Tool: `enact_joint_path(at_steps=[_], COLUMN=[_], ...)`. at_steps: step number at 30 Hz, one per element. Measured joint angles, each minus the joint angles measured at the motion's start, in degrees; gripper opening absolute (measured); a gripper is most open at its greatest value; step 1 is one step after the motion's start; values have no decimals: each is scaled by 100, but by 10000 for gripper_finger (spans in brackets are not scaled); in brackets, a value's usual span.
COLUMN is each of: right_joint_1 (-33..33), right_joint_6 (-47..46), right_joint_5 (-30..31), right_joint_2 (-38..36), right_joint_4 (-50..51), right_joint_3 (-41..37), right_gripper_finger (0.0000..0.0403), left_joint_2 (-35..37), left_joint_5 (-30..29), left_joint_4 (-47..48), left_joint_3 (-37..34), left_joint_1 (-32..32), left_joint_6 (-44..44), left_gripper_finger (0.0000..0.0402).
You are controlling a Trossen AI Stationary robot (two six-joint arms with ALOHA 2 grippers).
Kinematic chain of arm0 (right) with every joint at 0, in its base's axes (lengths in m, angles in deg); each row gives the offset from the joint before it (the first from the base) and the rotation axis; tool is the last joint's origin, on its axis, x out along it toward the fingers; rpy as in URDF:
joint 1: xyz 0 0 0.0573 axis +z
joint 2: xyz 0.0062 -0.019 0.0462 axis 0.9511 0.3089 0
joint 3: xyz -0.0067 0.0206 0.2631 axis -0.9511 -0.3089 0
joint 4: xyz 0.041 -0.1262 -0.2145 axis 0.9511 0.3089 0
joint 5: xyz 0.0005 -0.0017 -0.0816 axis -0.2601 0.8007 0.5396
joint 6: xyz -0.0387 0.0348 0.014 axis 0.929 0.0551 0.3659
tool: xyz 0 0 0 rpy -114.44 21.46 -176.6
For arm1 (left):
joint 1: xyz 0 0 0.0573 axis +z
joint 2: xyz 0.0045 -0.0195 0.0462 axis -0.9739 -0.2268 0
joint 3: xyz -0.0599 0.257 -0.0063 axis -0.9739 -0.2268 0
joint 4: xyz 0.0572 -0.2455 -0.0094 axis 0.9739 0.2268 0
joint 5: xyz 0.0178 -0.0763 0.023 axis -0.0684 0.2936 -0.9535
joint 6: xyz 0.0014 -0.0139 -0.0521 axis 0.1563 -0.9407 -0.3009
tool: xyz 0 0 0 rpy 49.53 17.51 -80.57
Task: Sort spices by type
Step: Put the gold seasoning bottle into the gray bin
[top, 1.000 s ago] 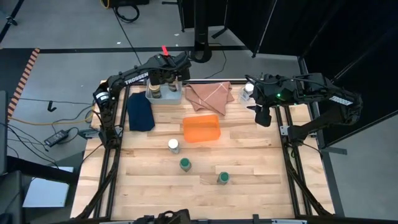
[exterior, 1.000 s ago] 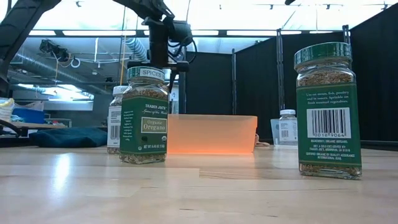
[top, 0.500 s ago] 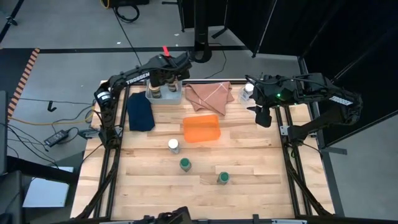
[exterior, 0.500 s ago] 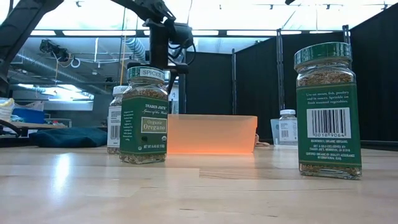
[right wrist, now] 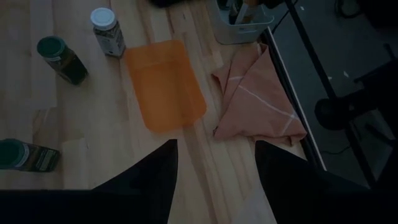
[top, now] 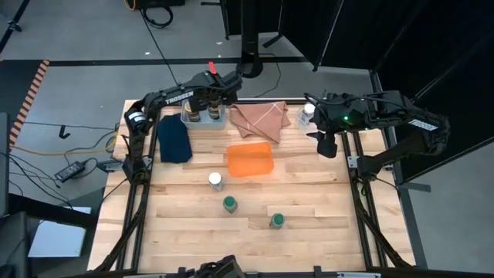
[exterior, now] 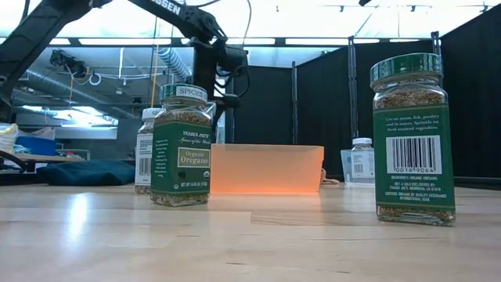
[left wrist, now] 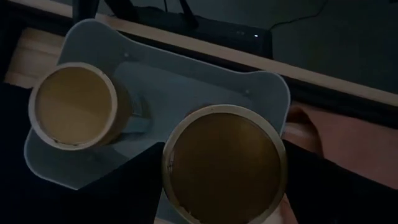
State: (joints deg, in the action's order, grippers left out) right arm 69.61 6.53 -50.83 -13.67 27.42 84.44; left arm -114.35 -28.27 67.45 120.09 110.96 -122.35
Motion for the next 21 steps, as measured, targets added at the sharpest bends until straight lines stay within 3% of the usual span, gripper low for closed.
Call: enact_joint_path(at_steps=[21], right_joint_1=[0], right_joint_6=[11], right_joint_5=[-4], right_joint_2=[-2], right_joint_4=[2], right_joint_3=[0], right_gripper_finger=[222], left_joint_2=[-91], left_joint_5=[91], left_joint_4=[-204], left_joint_3=[0], left_joint_1=[83], left_joint_6=[-53], left_gripper_finger=[278])
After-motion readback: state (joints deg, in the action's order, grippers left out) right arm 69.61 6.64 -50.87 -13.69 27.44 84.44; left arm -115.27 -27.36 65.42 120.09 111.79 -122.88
